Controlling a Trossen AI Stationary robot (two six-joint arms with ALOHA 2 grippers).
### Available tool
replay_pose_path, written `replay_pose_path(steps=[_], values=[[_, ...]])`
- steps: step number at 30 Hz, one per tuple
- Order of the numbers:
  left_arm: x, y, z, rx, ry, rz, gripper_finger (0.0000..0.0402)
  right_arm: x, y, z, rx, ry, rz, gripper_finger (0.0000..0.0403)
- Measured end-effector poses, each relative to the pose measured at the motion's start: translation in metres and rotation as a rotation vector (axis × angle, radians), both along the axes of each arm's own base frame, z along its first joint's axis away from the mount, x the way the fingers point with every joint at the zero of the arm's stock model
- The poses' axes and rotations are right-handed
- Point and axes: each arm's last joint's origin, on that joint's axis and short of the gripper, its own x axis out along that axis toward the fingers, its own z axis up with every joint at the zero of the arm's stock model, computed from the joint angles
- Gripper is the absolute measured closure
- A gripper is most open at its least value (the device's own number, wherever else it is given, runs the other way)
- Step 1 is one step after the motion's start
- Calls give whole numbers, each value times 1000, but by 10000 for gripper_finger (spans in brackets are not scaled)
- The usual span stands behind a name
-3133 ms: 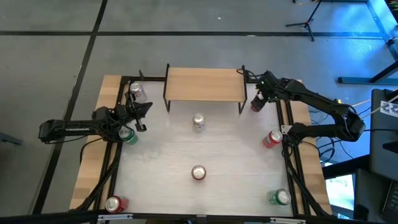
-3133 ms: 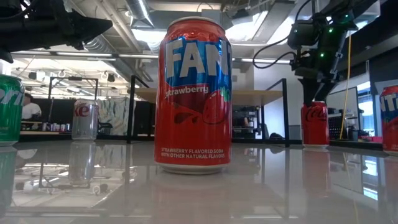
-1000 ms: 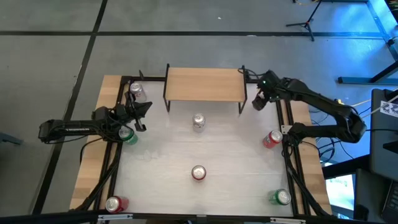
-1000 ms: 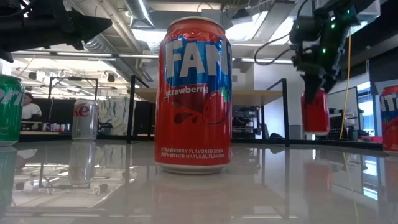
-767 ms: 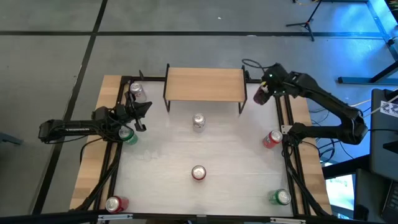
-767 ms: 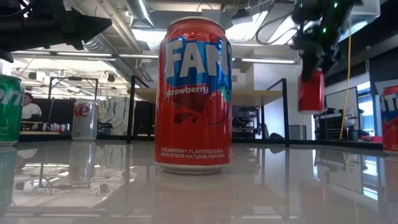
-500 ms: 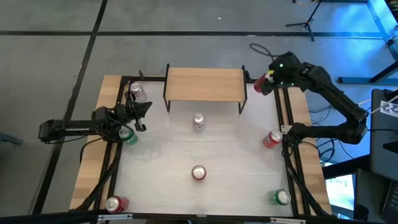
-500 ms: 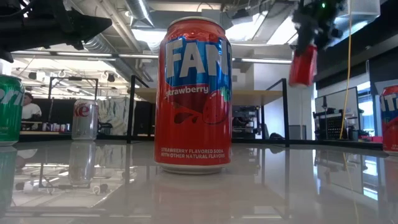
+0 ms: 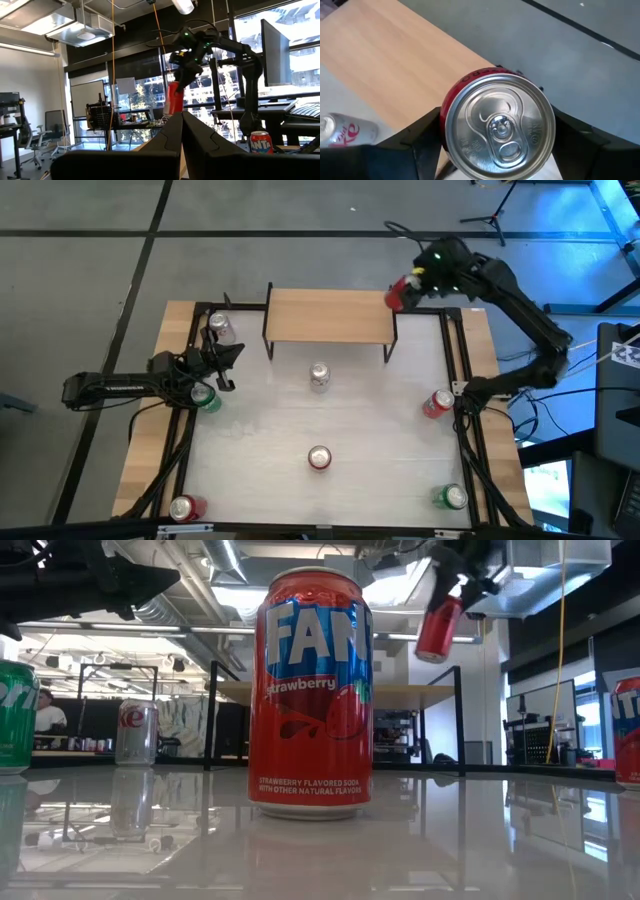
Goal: Place canned beverage on shelf
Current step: Put the top red soda can on the shelf
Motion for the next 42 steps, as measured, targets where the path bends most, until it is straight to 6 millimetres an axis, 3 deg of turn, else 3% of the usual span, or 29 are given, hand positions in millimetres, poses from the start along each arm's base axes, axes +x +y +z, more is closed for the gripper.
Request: replay_pose_path(steps=[9, 15, 31, 42], values=[[0, 0, -1, -1, 8, 0, 398, 47, -41, -17, 74, 62, 41, 113], [1, 0, -1, -3, 10, 0, 398, 64, -58, -35, 103, 119, 25, 108], [1, 0, -1, -2, 11, 0, 398, 73, -67, -50, 107, 175, 4, 105], [1, 0, -1, -2, 11, 0, 398, 73, -67, -50, 109, 177, 2, 57]])
